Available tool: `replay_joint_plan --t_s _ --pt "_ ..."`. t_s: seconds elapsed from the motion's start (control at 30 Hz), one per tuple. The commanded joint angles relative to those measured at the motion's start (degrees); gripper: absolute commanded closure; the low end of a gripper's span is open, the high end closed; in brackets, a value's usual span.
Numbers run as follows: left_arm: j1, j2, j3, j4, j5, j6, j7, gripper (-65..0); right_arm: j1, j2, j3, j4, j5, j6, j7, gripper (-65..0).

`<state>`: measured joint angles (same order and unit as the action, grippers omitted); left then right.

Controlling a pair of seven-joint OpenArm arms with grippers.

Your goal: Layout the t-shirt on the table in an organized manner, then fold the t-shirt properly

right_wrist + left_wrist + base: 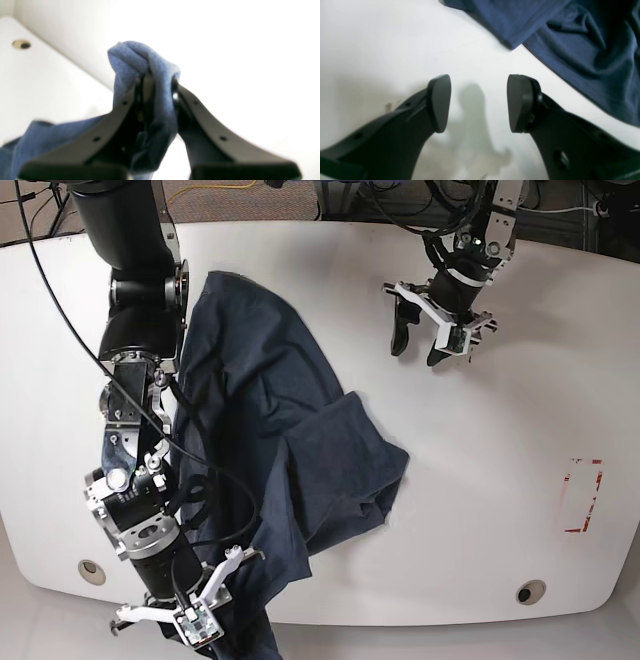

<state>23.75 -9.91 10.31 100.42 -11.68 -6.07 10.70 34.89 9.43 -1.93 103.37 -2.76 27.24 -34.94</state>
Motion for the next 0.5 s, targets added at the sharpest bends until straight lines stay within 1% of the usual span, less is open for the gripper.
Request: replay_joint_plan --t_s 0.0,0.07,0.27,0.37,0.47 --pt "-1.0 0.3 1.1 -0.5 -0.2 -0.2 -1.3 -33.9 3.6 -0.2 0.1 0.2 0.3 -0.7 1.8 0.0" --pt "-2.3 1.7 1.6 -1.7 -0.2 -0.2 -0.5 -33.9 4.7 -0.9 0.1 -0.2 0.3 -0.7 1.8 0.0" --pt "-7.6 4.9 1.7 -4.5 -0.4 -0.2 4.4 -33.9 7.3 -1.2 0.0 -0.2 0.3 -0.7 1.8 0.0" --pt "-9.8 6.6 1.3 -5.7 -0.4 -0.2 5.2 -33.9 8.2 -1.2 0.0 -0.2 0.3 -0.7 1.7 0.0" --pt "-11.9 7.4 1.2 -6.5 -0.4 -0.2 5.3 -33.9 8.9 -1.2 -1.3 -0.2 0.2 -0.7 0.8 0.0"
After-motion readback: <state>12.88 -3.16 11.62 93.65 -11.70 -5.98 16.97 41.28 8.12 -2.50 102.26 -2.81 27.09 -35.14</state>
